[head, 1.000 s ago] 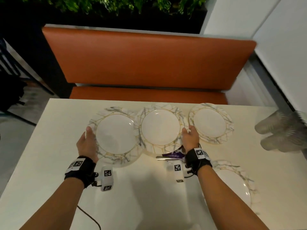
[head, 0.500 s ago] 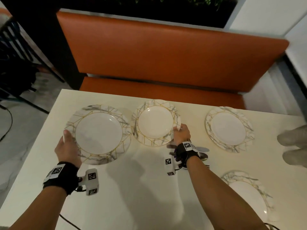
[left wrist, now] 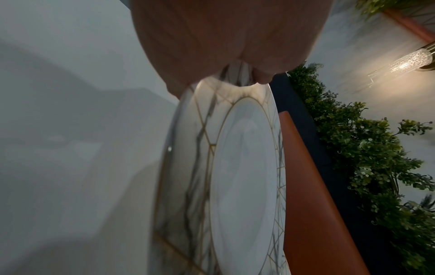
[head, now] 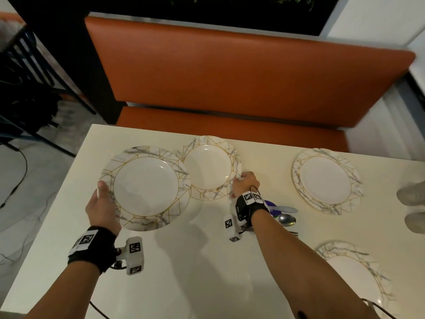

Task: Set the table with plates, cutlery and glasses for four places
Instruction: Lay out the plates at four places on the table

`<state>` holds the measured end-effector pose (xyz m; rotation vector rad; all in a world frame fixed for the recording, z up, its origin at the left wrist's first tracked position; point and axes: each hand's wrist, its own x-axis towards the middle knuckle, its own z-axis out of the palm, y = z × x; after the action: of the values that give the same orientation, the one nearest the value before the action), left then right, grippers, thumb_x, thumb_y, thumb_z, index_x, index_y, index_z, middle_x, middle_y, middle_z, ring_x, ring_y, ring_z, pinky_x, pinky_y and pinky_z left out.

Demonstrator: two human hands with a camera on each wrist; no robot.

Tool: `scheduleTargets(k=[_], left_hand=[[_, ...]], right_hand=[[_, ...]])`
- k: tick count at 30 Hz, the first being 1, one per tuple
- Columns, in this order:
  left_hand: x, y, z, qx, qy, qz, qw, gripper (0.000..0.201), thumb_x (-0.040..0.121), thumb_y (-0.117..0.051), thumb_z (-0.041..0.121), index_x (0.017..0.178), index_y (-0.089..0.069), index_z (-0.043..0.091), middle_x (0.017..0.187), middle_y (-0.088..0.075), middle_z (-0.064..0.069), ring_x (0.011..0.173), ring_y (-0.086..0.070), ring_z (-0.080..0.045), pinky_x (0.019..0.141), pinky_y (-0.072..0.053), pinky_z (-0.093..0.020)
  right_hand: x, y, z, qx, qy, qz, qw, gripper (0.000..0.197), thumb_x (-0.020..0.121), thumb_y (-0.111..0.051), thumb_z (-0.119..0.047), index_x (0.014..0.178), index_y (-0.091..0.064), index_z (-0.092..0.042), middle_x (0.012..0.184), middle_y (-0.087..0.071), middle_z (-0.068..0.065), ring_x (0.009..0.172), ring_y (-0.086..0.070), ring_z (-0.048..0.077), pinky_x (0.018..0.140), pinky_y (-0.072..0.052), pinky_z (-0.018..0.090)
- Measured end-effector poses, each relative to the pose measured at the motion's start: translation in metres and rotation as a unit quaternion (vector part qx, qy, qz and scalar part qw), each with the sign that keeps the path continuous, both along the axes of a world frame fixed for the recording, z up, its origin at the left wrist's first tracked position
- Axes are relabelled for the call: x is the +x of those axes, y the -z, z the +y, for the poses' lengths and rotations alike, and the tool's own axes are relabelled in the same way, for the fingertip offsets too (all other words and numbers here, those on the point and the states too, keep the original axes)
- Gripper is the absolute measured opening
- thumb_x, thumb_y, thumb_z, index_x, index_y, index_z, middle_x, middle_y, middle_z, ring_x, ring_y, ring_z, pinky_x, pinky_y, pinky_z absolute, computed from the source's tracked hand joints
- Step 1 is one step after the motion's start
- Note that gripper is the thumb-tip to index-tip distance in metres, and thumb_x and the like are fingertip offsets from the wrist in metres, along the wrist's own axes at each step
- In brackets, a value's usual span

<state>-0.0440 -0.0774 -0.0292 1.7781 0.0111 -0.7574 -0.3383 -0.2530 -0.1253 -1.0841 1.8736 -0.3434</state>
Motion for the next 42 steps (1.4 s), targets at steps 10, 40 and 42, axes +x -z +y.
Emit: scheduleTargets(k=[10,40,42], left_hand=[[-0.012,-0.006,0.004,0.005,0.002,0.024,1.0,0.053,0.106,-0.046,0.049,0.135,-0.062,0.008,0.131,-0.066,-0.021,0.125,-0.061,-0.04,0.1,-0.053,-0.048],[-0.115,0.082,0.153,0.173,0.235,-0.01,0.956,0.032,0.088,-0.062,0.006,0.119,-0.068,0.003,0.087,-0.07,-0.012,0.067,-0.059,-0.025,0.064,-0.05,-0.034],[-0.108,0.086,0.164,0.187,0.247,-0.029,0.95,0.04,0.084,-0.062,0.01,0.123,-0.069,0.007,0.098,-0.073,-0.011,0.082,-0.067,-0.029,0.081,-0.058,-0.042]], right_hand=[[-0.001,-0.006,0.0,0.019,-0.034,-0.016,0.999,0.029,0.097,-0.061,-0.016,0.123,-0.05,-0.012,0.107,-0.069,0.02,0.061,-0.074,0.033,0.05,-0.062,0.038],[-0.096,0.001,0.215,-0.056,-0.204,-0.061,0.975,0.027,0.096,-0.065,-0.02,0.122,-0.06,-0.016,0.094,-0.071,0.003,0.084,-0.072,0.026,0.08,-0.062,0.046],[-0.092,0.004,0.227,-0.048,-0.201,-0.054,0.977,0.028,0.096,-0.064,-0.019,0.124,-0.059,-0.015,0.094,-0.07,0.004,0.082,-0.072,0.028,0.08,-0.062,0.046]])
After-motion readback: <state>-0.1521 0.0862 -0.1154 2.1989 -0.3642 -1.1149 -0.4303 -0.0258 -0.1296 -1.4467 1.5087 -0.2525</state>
